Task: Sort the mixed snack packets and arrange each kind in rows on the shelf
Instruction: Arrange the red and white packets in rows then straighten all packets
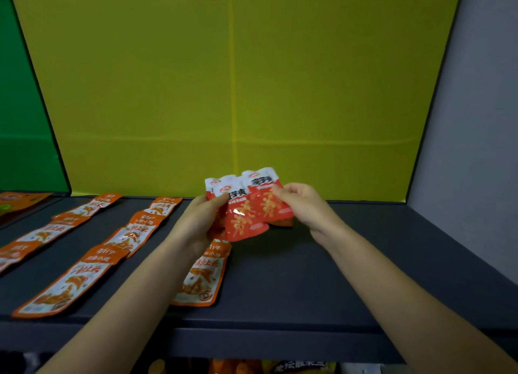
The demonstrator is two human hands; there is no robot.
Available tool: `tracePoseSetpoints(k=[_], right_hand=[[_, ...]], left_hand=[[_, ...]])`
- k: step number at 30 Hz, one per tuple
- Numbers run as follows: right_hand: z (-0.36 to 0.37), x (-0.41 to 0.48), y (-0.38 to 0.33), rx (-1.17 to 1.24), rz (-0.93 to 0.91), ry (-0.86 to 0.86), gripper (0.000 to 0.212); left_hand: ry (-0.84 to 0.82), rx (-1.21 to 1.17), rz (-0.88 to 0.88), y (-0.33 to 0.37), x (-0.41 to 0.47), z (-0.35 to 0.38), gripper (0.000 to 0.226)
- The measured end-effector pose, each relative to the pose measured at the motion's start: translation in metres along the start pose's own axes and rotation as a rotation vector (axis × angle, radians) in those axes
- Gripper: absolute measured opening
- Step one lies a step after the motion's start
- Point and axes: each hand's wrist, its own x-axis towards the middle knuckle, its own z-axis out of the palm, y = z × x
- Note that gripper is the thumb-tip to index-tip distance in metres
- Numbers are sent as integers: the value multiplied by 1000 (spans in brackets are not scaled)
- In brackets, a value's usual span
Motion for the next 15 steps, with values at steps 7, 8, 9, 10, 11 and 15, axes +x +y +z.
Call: tracePoseSetpoints(k=[7, 8, 9, 10, 11, 15], right_hand=[[-20, -21, 34, -245, 146, 115, 23], [-16, -25, 39, -277, 154, 113, 22], [-12, -26, 41, -309, 149, 121, 21], [-9, -27, 42, -346, 141, 135, 21], [-8, -26, 43, -389, 140, 147, 22], [-4, -26, 43, -622, 187, 170, 25]], left_hand=[[113, -23, 23, 14, 7, -23, 17], [109, -14, 19, 15, 6, -23, 17], [108, -11, 19, 14, 7, -23, 16], [109, -10, 20, 14, 7, -22, 16], [107, -15, 20, 12, 8, -21, 17], [84, -44, 4, 4, 8, -17, 15]])
